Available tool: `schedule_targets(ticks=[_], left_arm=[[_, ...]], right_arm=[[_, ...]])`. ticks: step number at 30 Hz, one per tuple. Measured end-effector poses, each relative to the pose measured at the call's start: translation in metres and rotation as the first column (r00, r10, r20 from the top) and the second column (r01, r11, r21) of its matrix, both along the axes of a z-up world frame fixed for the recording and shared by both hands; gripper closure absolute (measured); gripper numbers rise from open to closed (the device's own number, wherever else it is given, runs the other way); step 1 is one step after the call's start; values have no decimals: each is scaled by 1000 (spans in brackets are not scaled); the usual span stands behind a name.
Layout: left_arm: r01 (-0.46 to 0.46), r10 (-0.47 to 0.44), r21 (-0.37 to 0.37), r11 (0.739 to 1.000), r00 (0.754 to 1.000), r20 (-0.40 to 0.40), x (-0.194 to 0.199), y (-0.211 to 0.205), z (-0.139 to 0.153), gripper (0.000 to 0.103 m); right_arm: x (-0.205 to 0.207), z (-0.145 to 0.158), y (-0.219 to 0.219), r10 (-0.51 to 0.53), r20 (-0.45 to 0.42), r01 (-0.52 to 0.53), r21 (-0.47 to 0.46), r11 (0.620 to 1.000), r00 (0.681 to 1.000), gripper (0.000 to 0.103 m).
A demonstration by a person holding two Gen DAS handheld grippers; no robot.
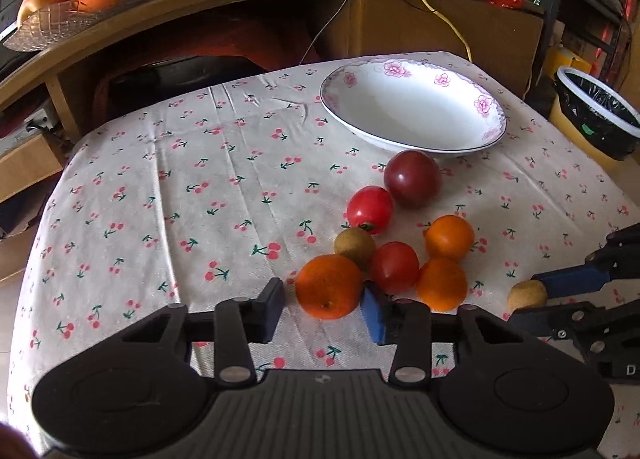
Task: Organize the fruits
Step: 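Close the left tool on an orange beside the red tomatoes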
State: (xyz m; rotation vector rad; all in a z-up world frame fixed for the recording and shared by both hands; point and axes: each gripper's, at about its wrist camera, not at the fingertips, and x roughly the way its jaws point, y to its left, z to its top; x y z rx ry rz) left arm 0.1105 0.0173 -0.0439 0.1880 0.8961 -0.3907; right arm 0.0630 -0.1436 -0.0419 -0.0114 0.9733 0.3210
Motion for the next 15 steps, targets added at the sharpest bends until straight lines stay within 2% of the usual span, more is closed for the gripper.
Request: schedule_targets(ticks=[2,6,15], left_arm=[[8,-8,-5,1000,1000,-2,-2,-1,0,61],[10,-10,10,1000,1000,1,-3,-3,1,62],[25,-25,-14,1000,1000,-11,-15,-2,11,62]], right_arm=[[0,0,0,2,2,-2,-3,1000,1000,78],[-2,0,1,7,6,-7,-8,1000,1000,79],[-3,7,-5,-11,30,11,-1,1000,999,79]])
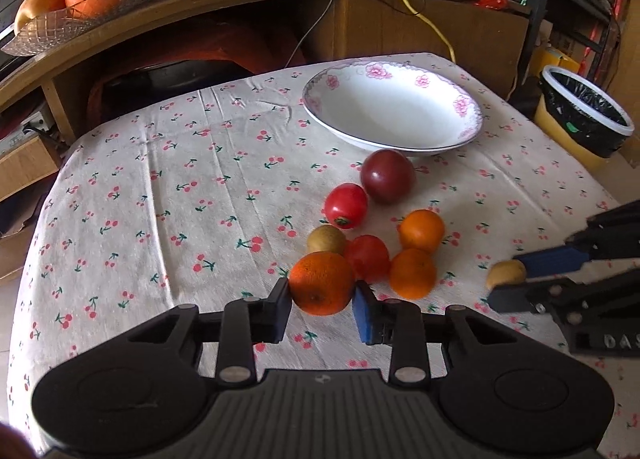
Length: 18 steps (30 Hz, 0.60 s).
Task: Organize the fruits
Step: 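Close the left tool on an orange beside the red tomatoes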
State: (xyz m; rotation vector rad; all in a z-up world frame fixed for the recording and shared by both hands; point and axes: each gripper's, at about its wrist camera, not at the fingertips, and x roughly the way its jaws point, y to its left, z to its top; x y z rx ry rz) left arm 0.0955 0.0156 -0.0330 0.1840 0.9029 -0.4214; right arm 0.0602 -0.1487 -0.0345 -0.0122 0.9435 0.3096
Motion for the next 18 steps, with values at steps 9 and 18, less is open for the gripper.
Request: schedule_targets(ticks=[9,18], left_arm=[[49,-49,-18,999,999,-9,-12,-17,7,62],[60,-57,-65,996,998,41,-5,-36,31,62]], right_arm=[[2,7,4,-8,14,9,-14,1000,1000,79],[10,38,-6,-35,82,35,1,999,996,79]])
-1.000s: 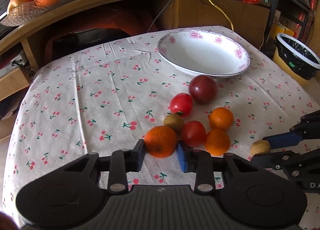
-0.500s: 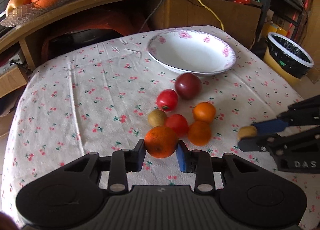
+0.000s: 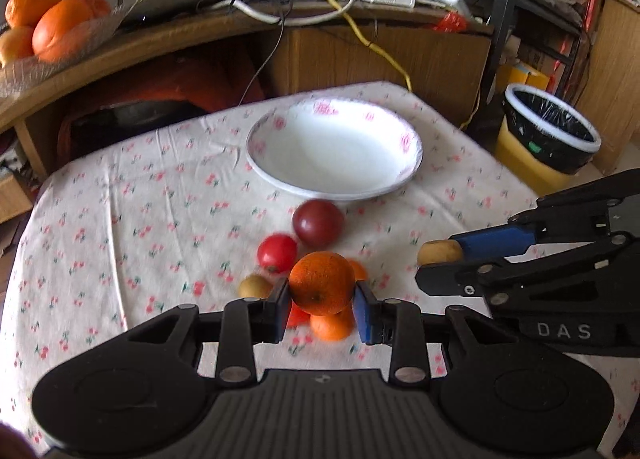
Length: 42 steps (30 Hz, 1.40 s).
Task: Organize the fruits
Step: 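Close the left tool on an orange beside the red tomatoes, then carry the potato into the white bowl and open the right tool while the left tool carries the orange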
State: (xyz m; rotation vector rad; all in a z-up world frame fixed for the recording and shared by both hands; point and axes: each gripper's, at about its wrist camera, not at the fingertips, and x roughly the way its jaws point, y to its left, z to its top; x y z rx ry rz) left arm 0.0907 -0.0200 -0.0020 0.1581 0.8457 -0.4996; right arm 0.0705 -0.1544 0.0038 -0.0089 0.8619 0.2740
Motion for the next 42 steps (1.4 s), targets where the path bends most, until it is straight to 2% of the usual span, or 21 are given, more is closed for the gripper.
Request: schedule_targets(ticks=[12,23,42], left_arm=[[-27,27,20,999,999,27,44,-26,1,62],[-41,38,70,997,998,40,87,-48,-11,62],[-43,35,111,993,997,68,99,-61,-19,62]], right_arm=[[43,3,-21,-42,30,42,13,999,999,78],[88,-12,-39,-72,32,72,13,997,997,78],[107,-26,-44,-81,22,81,-15,997,996,75]])
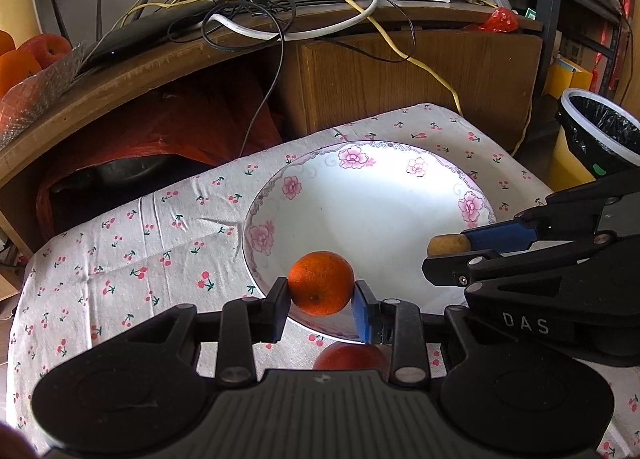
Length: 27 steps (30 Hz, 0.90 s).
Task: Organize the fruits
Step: 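Carry the potato into the white bowl and open the right tool while the left tool carries the orange, then lower the orange into the white bowl and open the left tool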
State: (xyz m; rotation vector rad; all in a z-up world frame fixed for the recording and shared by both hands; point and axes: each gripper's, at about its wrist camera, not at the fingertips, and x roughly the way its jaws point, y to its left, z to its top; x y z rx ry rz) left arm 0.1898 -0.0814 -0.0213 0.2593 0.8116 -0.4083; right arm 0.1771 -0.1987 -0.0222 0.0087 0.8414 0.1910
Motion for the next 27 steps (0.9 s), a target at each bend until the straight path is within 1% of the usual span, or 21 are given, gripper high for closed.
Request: schedule_targets(ticks=[2,4,11,14,17,22,27], left_arm=[[-1,1,1,1000,1000,2,0,0,0,62],[-4,4,2,1000,1000,6,0,1,0,62],[-10,10,-2,1000,1000,7,0,2,1,61],[-12,12,-4,1000,1000,10,-1,3,2,60],[-11,11,-12,1000,1000,18,-2,3,6,60],[-7,7,0,1000,999,35,-5,2,15,60],[3,-3,6,1000,999,47,-17,6,28,59]], right_arm=[[0,0,0,-3,4,3,-5,1000,1000,74],[0,-1,0,-8,6,8,-11,1000,1000,70],[-1,0,-3,-10,14,11,-10,1000,1000,68],[-2,1,-4,-12,20,13,-7,1000,1000,65],[-5,4,-5,-17,28,17,0,1000,999,65],[-11,11,-6,-14,42,14,10,1000,999,64],[-23,20,-5,-8,54,6,33,999,999,64]])
